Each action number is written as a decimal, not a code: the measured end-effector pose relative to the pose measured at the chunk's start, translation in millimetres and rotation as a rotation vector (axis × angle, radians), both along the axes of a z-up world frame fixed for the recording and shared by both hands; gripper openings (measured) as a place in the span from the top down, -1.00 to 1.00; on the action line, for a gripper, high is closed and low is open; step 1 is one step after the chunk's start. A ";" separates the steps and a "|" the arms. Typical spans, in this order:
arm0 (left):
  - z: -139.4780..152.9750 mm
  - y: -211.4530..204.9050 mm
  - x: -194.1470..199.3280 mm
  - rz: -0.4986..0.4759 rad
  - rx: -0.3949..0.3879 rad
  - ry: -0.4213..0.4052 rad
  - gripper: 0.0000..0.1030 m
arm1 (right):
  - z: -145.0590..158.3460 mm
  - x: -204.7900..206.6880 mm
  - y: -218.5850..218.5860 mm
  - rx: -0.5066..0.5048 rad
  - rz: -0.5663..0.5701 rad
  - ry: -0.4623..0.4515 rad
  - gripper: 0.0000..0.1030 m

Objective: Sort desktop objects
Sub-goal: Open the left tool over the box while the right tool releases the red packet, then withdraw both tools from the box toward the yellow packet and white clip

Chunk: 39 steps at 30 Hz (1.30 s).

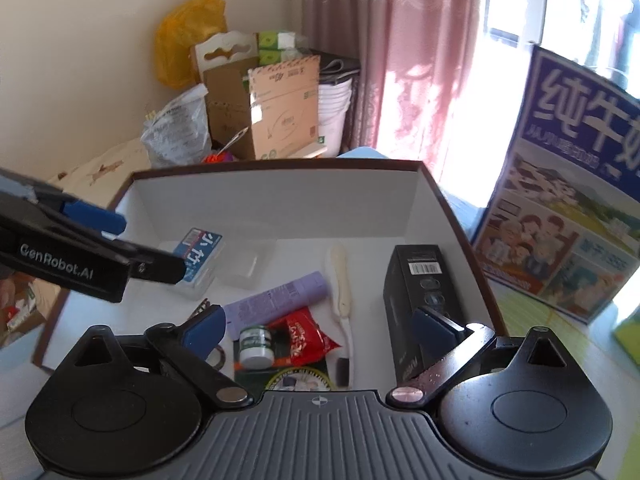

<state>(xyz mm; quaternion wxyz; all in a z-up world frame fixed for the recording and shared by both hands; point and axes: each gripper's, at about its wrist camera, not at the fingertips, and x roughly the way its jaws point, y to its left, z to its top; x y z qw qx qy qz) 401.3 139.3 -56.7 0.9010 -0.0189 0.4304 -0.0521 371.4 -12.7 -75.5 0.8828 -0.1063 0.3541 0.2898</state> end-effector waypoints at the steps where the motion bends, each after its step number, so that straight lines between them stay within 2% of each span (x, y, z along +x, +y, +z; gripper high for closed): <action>1: 2.9 -0.8 -5.3 0.000 -0.002 -0.005 -0.71 | 3.9 -3.9 -4.6 0.015 -0.010 0.001 -0.89; 6: 16.3 -6.5 -30.2 -0.006 0.002 -0.020 -0.76 | 19.2 -29.4 -19.8 0.051 -0.049 -0.005 -0.90; 17: 32.7 -15.7 -81.7 0.003 0.011 -0.037 -0.77 | 33.5 -76.0 -28.5 0.070 -0.057 -0.018 -0.91; 39: 20.7 -34.4 -159.5 0.018 0.036 0.017 -0.78 | 32.2 -160.4 -65.8 0.117 -0.111 0.042 -0.91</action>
